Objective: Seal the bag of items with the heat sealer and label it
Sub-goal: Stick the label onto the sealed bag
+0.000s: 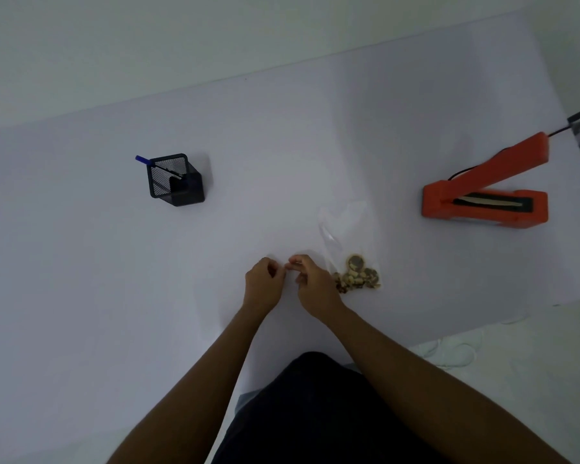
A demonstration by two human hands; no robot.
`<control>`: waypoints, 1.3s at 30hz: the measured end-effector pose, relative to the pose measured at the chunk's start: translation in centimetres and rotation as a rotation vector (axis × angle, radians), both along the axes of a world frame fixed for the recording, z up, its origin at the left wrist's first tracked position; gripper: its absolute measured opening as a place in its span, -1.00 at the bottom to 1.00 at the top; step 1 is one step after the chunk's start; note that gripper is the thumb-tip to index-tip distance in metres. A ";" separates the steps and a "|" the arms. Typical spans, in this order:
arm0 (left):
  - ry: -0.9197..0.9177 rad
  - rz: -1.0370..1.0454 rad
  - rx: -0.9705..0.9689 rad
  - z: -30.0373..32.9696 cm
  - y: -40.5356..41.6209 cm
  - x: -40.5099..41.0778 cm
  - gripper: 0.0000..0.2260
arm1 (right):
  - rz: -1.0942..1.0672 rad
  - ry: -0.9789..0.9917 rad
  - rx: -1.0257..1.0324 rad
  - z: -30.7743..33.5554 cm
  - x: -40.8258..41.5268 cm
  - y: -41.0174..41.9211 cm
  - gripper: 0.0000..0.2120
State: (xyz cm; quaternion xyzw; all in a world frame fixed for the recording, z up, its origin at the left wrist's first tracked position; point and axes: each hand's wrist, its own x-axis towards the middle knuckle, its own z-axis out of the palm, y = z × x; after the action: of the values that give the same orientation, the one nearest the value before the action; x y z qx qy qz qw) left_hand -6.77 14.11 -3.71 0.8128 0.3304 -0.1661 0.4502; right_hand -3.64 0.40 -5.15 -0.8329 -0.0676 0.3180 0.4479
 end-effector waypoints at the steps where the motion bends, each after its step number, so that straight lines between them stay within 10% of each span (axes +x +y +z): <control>1: 0.036 0.051 -0.068 0.4 0.3 0.1 -0.84 | 0.004 -0.004 -0.021 0.1 0.0 0.1 -0.58; 6: 0.113 0.564 -0.675 5.1 2.2 0.5 -0.84 | 0.022 0.019 -0.076 1.1 0.4 0.7 -0.56; 12: 0.118 0.566 -0.980 9.6 4.6 0.8 -0.92 | -0.034 -0.097 0.157 5.5 0.7 1.4 -0.54; 21: 0.178 0.396 -0.960 12.6 4.6 1.5 -0.81 | -0.152 -0.557 0.159 10.7 1.3 0.9 -0.92; 29: -0.228 -0.222 -0.261 9.9 0.7 2.7 -0.67 | -0.148 -0.134 0.065 10.0 3.6 -4.9 -0.88; 39: -0.161 -0.249 -0.143 3.6 -6.6 5.6 -0.86 | -0.011 -0.022 0.003 5.3 7.7 -11.3 -0.84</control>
State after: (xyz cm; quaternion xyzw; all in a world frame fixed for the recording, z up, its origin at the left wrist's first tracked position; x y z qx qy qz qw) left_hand -1.13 7.50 -0.09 0.8241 0.1771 -0.1779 0.5077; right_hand 4.02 -10.85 0.11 -0.8361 -0.0682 0.3065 0.4499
